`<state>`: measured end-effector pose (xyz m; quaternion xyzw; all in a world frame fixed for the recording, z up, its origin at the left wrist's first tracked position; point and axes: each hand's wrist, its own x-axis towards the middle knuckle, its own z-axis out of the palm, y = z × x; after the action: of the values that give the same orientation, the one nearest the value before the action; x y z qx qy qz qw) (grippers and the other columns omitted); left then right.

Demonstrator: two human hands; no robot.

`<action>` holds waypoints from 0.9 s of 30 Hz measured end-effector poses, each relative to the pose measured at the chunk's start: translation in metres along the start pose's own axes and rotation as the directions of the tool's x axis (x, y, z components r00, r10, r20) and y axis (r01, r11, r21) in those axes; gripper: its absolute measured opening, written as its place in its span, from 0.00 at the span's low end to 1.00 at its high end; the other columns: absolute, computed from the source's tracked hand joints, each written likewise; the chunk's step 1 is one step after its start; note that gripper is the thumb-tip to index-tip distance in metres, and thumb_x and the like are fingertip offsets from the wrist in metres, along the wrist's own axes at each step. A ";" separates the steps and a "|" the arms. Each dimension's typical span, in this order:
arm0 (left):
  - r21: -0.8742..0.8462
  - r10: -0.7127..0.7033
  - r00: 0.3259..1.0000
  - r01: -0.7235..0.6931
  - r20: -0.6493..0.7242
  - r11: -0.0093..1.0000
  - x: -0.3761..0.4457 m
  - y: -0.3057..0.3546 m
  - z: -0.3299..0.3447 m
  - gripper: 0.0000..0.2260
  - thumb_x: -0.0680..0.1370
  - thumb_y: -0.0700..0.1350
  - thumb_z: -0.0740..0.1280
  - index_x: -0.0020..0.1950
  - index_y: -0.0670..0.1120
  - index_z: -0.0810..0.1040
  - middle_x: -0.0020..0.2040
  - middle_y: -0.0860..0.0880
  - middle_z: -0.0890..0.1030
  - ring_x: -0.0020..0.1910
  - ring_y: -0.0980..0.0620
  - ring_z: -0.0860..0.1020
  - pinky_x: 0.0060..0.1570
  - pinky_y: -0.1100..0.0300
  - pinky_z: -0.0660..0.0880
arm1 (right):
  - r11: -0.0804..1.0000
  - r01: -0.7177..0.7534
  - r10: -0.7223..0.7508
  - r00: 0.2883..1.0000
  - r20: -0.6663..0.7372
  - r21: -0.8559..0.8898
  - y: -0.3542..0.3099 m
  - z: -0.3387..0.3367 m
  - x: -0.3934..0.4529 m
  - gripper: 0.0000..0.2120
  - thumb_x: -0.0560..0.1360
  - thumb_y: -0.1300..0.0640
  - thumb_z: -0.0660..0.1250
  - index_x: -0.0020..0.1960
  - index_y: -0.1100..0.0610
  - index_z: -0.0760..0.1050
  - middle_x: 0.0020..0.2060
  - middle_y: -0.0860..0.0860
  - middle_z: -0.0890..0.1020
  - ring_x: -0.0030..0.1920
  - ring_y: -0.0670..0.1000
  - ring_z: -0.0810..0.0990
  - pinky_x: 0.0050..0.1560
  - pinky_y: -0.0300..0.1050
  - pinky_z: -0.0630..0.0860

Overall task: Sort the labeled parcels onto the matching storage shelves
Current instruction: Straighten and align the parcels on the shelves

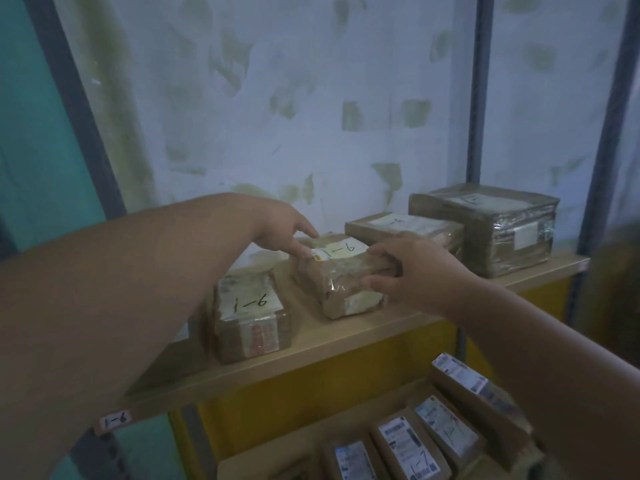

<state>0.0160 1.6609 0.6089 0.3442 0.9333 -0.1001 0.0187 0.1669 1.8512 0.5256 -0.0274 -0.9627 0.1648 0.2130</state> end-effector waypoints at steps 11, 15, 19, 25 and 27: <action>-0.048 -0.031 0.998 0.034 0.062 0.998 0.013 -0.013 0.009 0.25 0.71 0.65 0.73 0.66 0.60 0.78 0.67 0.56 0.77 0.68 0.52 0.73 0.69 0.52 0.68 | 0.991 0.059 -0.066 0.996 0.057 0.117 -0.001 0.009 0.009 0.20 0.69 0.40 0.75 0.58 0.46 0.82 0.57 0.41 0.76 0.50 0.40 0.76 0.42 0.25 0.65; -0.056 -0.019 0.998 0.023 0.065 0.998 0.005 -0.017 0.009 0.23 0.71 0.64 0.73 0.64 0.61 0.79 0.62 0.58 0.76 0.68 0.53 0.72 0.64 0.56 0.68 | 0.988 0.042 -0.049 0.998 0.043 0.148 -0.006 0.012 0.004 0.19 0.67 0.37 0.75 0.55 0.42 0.82 0.59 0.42 0.77 0.53 0.41 0.76 0.45 0.32 0.69; -0.014 0.006 0.996 -0.005 0.085 1.000 -0.001 -0.021 0.008 0.20 0.71 0.63 0.73 0.63 0.63 0.79 0.57 0.59 0.74 0.67 0.52 0.72 0.62 0.56 0.68 | 0.988 0.034 -0.040 0.998 0.040 0.149 -0.016 0.015 -0.003 0.19 0.67 0.37 0.74 0.55 0.41 0.81 0.59 0.42 0.76 0.54 0.42 0.76 0.49 0.37 0.71; -0.020 0.042 0.996 -0.040 0.076 0.999 -0.003 -0.025 0.013 0.20 0.72 0.67 0.70 0.63 0.67 0.77 0.68 0.57 0.76 0.69 0.52 0.71 0.70 0.49 0.67 | 0.984 -0.013 0.010 1.000 0.016 0.179 -0.016 0.017 -0.010 0.17 0.69 0.38 0.74 0.55 0.41 0.81 0.58 0.40 0.77 0.51 0.39 0.76 0.44 0.31 0.69; -0.021 0.052 0.996 -0.051 0.074 0.998 -0.003 -0.024 0.013 0.24 0.73 0.67 0.69 0.68 0.65 0.75 0.69 0.57 0.75 0.70 0.52 0.71 0.71 0.47 0.66 | 0.981 -0.032 0.029 0.999 0.017 0.190 -0.016 0.016 -0.011 0.16 0.69 0.38 0.74 0.55 0.41 0.82 0.57 0.39 0.78 0.50 0.38 0.76 0.44 0.32 0.70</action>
<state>0.0023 1.6387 0.6001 0.3641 0.9237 -0.1037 0.0594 0.1709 1.8293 0.5126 -0.0206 -0.9434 0.2596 0.2054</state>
